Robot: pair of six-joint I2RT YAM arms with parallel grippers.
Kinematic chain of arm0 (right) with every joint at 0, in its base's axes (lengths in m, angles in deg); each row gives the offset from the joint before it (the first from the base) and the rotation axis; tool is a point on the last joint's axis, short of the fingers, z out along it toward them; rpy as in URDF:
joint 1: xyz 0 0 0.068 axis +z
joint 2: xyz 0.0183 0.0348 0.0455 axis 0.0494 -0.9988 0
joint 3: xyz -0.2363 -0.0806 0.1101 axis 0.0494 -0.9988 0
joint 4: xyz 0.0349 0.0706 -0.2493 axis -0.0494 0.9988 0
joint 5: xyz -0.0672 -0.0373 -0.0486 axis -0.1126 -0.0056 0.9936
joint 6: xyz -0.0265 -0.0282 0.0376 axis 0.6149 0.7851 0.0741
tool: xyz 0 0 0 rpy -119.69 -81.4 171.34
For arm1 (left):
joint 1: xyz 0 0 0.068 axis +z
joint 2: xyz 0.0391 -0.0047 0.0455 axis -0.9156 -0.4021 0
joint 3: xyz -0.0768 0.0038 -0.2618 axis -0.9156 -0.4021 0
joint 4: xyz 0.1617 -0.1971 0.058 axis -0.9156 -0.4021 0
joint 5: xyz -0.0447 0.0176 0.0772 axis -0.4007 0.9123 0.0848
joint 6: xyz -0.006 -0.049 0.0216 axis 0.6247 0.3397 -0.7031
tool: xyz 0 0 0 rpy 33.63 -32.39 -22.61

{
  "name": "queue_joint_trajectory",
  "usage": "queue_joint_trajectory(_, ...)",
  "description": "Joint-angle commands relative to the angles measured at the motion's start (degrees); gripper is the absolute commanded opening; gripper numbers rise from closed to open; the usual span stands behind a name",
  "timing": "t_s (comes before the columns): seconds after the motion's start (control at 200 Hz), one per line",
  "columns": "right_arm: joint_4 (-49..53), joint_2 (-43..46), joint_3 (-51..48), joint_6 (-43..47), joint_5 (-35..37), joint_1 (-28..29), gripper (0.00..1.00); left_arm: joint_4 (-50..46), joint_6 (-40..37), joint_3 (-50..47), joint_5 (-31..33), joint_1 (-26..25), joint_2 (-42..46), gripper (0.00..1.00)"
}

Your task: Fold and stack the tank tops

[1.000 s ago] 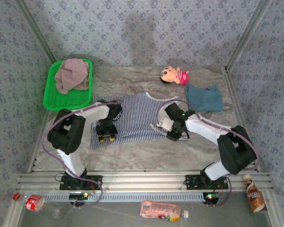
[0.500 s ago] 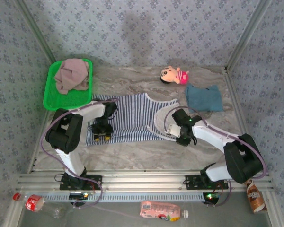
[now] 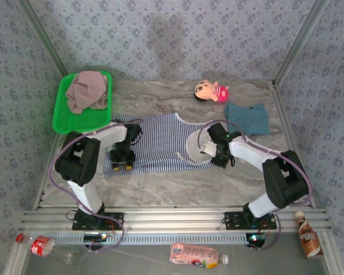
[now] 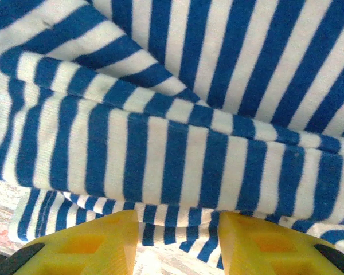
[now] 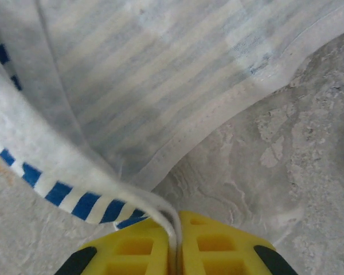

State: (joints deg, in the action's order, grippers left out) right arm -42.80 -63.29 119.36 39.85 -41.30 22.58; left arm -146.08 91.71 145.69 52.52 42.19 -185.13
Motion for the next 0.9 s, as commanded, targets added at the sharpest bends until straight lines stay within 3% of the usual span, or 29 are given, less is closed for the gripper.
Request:
queue_joint_trajectory(0.0,0.6,-3.0,1.3,-1.9,0.6,-0.9,0.13,-2.8,-0.9,0.1,1.8,0.8,2.0,0.41)
queue_joint_trajectory(0.255,6.5,-3.7,2.7,-3.2,5.1,-1.8,0.21,-3.5,-2.7,-0.5,2.6,2.7,3.2,0.42)
queue_joint_trajectory(0.56,12.9,3.7,10.7,-3.8,3.4,0.6,0.44,-8.3,-2.5,7.2,3.0,3.1,6.4,0.45)
queue_joint_trajectory(0.64,8.7,3.6,11.9,-5.2,-2.1,3.2,0.46,-6.2,-2.3,8.6,0.5,3.0,6.0,0.46)
queue_joint_trajectory(0.809,-12.2,-0.4,10.1,-10.5,-16.4,10.4,0.5,2.8,-1.8,7.8,-5.3,1.5,2.5,0.46)
queue_joint_trajectory(0.899,-17.6,-6.3,11.1,-10.6,-16.4,13.5,0.52,7.2,-1.9,7.4,-5.9,1.7,0.0,0.46)
